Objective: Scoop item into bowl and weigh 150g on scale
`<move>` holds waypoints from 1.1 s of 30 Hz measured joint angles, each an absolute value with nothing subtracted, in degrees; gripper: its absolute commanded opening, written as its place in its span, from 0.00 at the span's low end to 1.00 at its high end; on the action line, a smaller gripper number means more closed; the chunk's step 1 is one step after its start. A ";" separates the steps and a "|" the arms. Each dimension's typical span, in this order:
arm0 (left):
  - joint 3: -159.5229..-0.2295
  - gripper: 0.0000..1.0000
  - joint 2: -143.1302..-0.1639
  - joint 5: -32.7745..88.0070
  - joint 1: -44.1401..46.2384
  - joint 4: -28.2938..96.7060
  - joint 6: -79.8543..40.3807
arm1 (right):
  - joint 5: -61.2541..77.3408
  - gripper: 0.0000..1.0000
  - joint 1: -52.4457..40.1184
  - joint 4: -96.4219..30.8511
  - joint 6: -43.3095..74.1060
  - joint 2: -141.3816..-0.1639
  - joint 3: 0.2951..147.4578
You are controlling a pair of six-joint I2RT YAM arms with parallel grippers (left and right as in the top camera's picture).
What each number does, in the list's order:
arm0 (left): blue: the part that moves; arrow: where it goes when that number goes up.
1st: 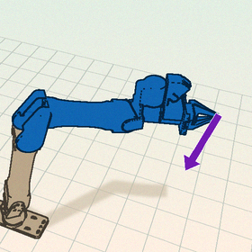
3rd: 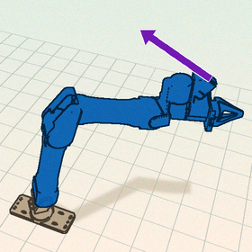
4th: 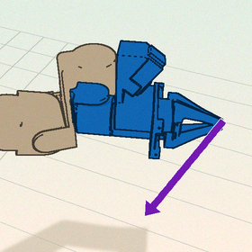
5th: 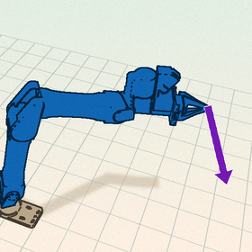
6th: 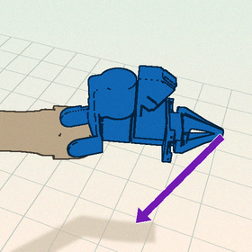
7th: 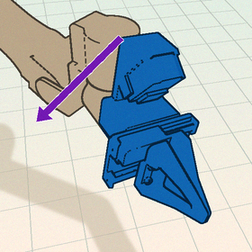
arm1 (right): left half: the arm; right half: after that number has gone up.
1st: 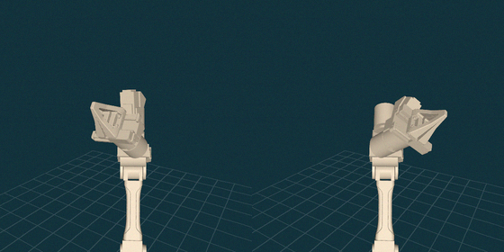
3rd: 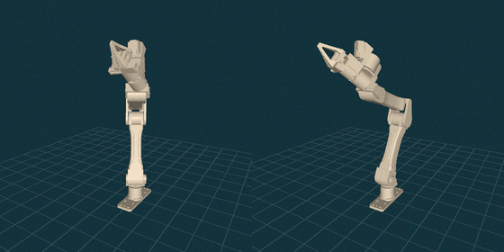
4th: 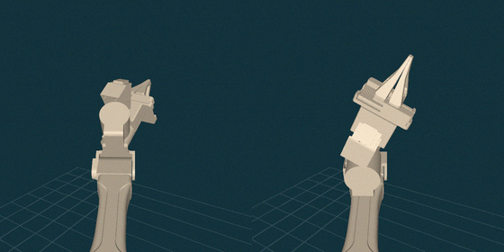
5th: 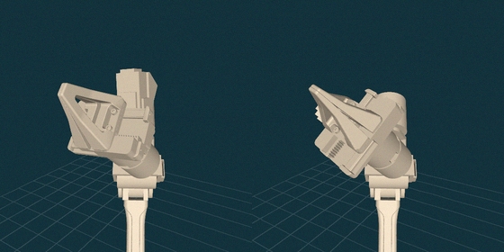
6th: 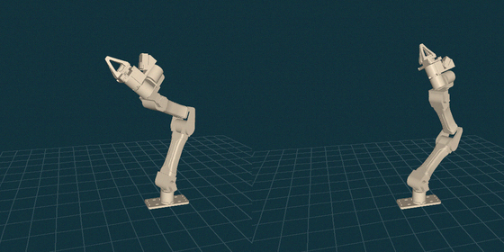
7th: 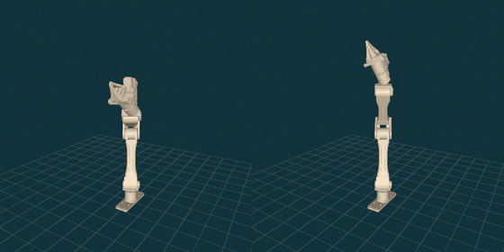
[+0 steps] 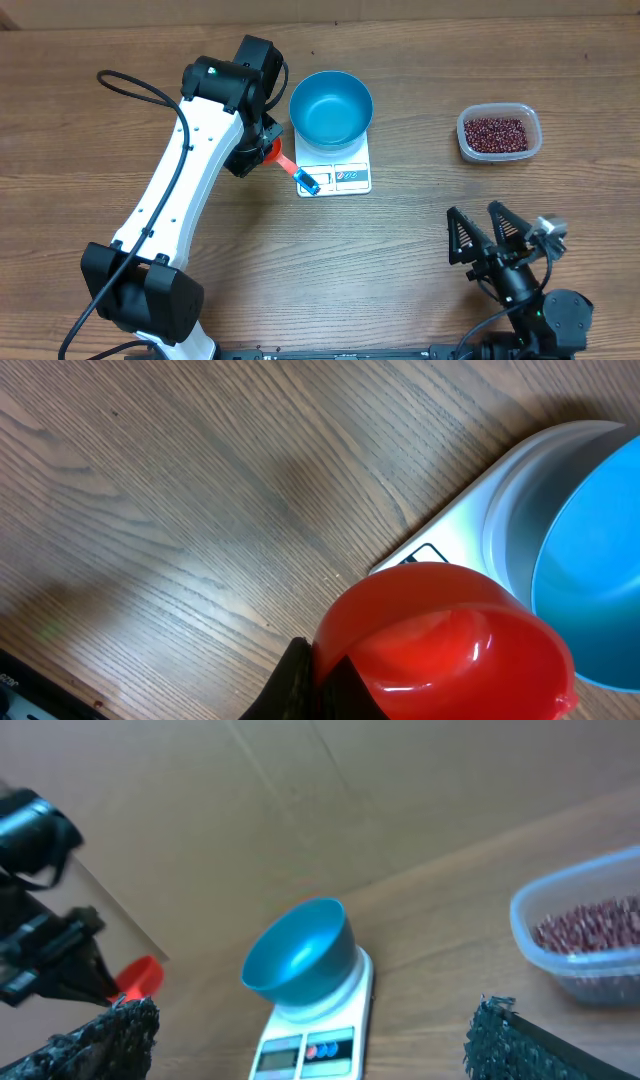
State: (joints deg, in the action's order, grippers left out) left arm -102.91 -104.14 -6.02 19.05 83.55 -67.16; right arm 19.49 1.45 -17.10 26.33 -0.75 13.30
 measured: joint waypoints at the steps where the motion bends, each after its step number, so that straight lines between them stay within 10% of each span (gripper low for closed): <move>1: -102.91 0.04 -104.14 -6.02 19.05 83.55 -67.16 | 19.49 1.00 1.45 -17.37 26.35 -1.02 14.33; 25: -102.91 0.04 -104.14 -3.25 19.05 83.15 -69.91 | 41.10 1.00 1.45 -18.17 27.59 -54.02 39.16; 33: -102.91 0.04 -104.14 5.74 19.05 79.20 -72.75 | 49.50 1.00 1.45 -12.38 45.52 -63.24 39.22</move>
State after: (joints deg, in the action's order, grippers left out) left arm -102.91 -104.14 5.74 19.05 79.20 -72.75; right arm 49.50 1.45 -12.38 45.52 -63.24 39.22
